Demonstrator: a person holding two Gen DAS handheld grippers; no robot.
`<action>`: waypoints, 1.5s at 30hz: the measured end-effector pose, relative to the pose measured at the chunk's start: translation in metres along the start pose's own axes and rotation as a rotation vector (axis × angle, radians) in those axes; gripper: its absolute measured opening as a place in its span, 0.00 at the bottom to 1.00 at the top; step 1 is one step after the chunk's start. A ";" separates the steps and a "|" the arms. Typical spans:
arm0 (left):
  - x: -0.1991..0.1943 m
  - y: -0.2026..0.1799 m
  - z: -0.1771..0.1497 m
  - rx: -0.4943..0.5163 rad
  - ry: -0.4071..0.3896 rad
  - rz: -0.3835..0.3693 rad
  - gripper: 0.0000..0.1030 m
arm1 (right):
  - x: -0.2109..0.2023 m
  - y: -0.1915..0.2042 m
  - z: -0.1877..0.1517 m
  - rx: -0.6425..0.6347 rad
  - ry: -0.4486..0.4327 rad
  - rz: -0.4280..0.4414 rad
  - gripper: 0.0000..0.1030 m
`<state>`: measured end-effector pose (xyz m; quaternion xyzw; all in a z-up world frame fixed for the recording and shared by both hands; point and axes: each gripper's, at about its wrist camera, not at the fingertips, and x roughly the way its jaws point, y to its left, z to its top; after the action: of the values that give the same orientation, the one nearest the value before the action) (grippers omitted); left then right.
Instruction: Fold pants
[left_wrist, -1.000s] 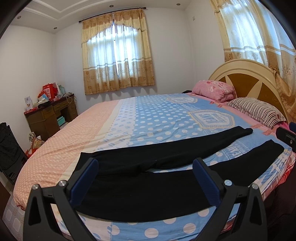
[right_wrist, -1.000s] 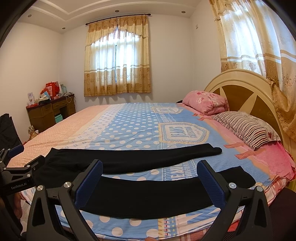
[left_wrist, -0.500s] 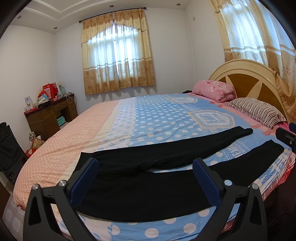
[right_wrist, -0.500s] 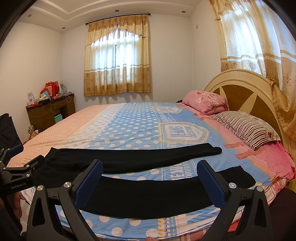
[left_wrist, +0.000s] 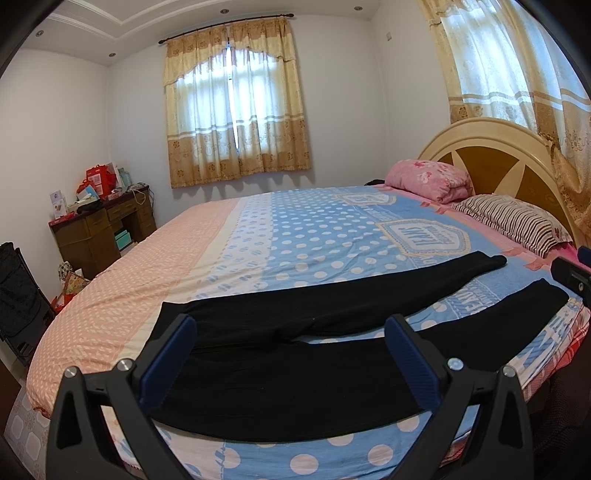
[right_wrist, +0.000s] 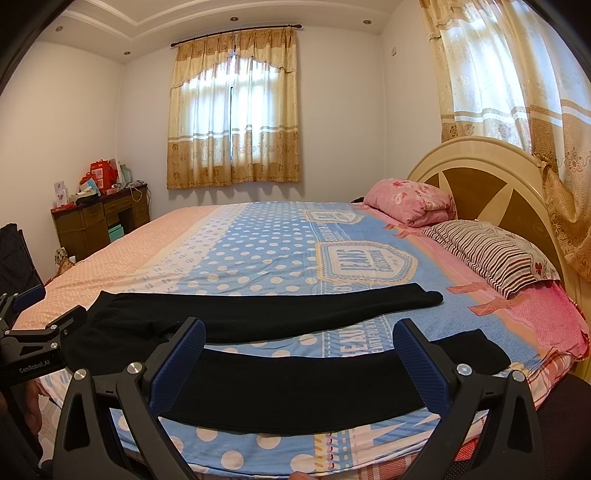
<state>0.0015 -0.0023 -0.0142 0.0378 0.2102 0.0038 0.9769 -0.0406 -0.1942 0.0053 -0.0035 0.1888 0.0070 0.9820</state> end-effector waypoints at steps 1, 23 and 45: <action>0.000 0.000 0.000 0.000 0.000 0.001 1.00 | 0.000 0.000 0.000 0.000 0.001 0.000 0.99; 0.043 0.024 -0.006 0.023 0.093 0.010 1.00 | 0.019 0.001 -0.010 -0.014 0.052 -0.008 0.99; 0.237 0.227 0.003 -0.118 0.392 0.159 0.80 | 0.147 -0.026 -0.047 0.008 0.314 0.038 0.99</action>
<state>0.2211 0.2295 -0.0917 -0.0044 0.3920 0.1006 0.9144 0.0789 -0.2186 -0.0928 0.0030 0.3400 0.0243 0.9401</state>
